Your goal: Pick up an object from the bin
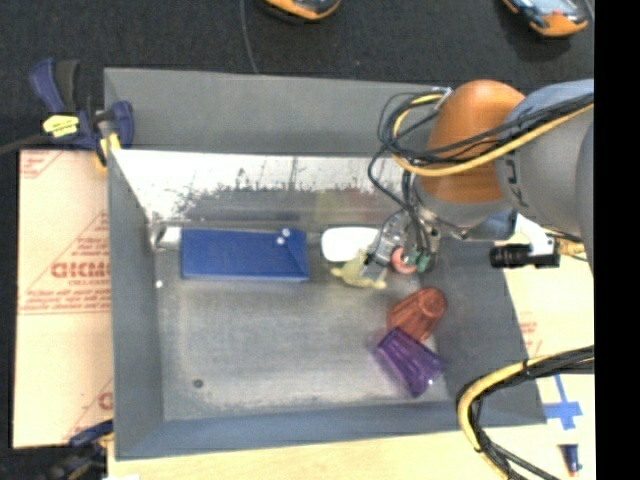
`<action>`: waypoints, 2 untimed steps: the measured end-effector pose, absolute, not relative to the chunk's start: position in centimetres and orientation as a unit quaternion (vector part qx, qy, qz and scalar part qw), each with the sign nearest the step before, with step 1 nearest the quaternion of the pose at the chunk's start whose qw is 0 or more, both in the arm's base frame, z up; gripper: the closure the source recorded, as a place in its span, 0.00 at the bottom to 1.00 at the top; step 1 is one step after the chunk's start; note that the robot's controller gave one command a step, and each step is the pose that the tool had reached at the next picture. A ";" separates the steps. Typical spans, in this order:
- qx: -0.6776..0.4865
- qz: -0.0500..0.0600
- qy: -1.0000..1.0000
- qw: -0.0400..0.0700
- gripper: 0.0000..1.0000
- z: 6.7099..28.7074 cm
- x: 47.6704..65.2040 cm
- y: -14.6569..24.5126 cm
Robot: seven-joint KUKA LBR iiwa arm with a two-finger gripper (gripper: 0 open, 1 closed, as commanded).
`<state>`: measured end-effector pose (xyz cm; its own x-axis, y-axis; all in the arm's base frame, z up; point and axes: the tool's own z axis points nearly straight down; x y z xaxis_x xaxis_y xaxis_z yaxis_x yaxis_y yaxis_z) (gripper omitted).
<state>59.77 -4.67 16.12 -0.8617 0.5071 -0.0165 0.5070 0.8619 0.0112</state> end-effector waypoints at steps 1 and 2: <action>0.207 0.003 0.978 0.012 1.00 14.2 60.2 -5.2; 0.167 0.002 0.986 0.011 1.00 12.8 62.7 -4.2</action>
Offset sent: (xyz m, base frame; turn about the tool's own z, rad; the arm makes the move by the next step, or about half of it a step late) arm 0.0323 0.0097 -0.0377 -0.1992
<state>62.66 -4.22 12.76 -0.9437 0.3300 -0.0220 0.3299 0.9440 0.0079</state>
